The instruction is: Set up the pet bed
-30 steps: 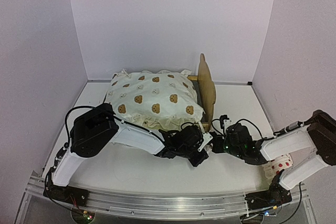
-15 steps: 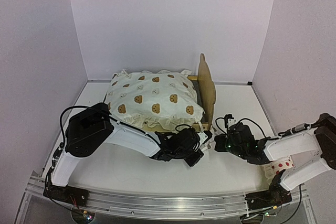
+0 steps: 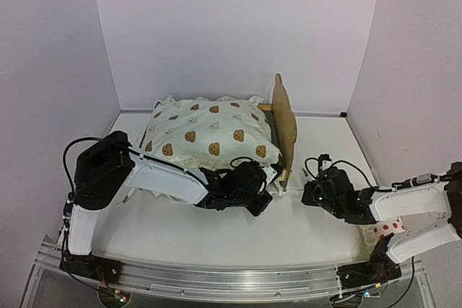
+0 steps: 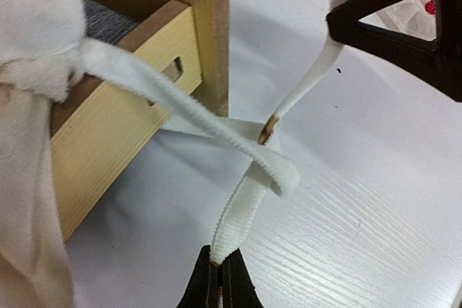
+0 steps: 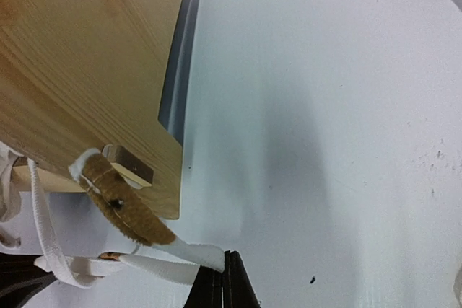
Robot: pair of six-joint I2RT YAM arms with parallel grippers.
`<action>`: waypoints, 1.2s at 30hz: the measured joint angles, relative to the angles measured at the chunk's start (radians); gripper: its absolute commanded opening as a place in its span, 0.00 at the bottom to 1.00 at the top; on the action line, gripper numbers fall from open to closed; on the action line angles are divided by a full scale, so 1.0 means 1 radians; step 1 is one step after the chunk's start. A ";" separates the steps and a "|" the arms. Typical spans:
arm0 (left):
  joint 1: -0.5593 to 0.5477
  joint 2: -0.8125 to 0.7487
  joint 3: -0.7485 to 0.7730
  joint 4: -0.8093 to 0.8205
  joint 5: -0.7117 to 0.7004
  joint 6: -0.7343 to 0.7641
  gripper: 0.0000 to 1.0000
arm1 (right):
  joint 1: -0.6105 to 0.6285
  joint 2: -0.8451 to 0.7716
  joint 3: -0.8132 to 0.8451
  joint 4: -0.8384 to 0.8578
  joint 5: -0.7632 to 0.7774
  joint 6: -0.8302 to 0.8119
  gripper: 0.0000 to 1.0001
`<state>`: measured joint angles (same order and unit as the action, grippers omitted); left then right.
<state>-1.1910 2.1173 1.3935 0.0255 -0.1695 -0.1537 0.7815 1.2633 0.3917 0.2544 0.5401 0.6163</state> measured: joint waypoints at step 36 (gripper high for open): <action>0.148 -0.223 -0.312 0.087 -0.069 -0.092 0.00 | -0.278 -0.135 0.152 -0.340 -0.067 0.080 0.00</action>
<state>-1.0426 1.8938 1.0819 0.1130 -0.2386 -0.2456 0.5035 1.1283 0.5434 -0.0857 0.4729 0.6963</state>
